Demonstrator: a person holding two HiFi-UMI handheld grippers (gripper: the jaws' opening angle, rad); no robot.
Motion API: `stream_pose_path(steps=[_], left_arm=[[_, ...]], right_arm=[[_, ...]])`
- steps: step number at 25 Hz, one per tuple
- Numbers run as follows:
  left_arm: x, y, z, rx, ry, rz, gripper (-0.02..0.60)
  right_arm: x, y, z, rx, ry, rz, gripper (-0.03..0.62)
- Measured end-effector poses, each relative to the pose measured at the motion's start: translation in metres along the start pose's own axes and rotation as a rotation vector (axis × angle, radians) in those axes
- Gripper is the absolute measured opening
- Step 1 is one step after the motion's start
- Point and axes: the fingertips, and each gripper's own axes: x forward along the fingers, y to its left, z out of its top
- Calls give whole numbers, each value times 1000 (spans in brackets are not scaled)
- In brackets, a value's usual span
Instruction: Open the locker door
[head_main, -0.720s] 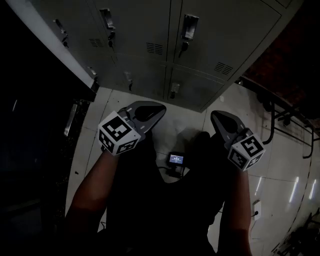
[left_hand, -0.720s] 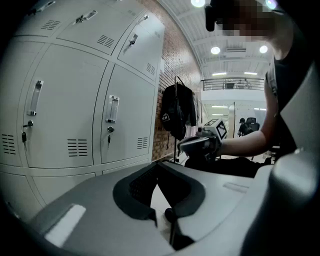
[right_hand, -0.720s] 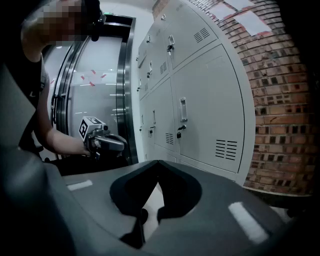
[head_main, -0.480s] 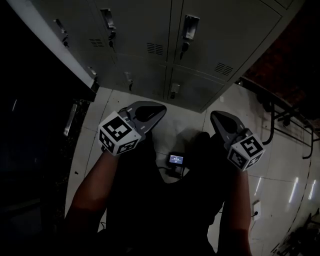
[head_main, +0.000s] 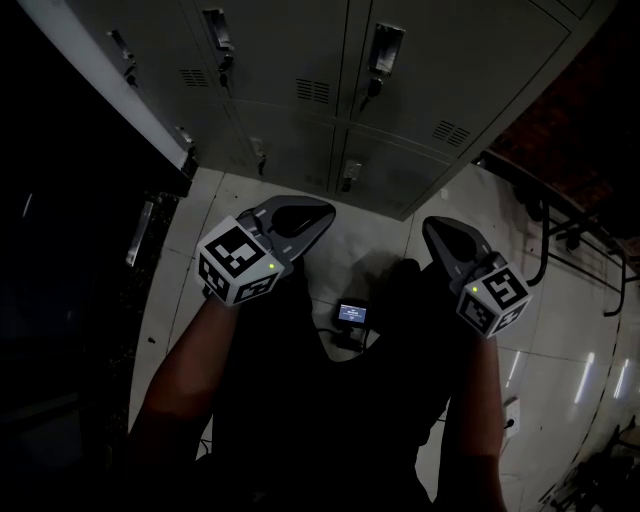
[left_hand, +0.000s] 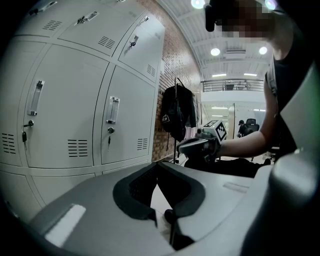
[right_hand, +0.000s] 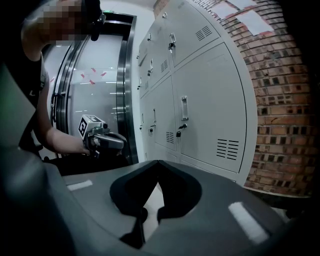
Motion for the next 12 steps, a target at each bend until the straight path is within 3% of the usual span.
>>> stream_pose_path(steps=[12], left_arm=[[-2, 0, 1, -1, -5, -1, 12]], right_arm=[[7, 5, 2, -5, -2, 12, 2]])
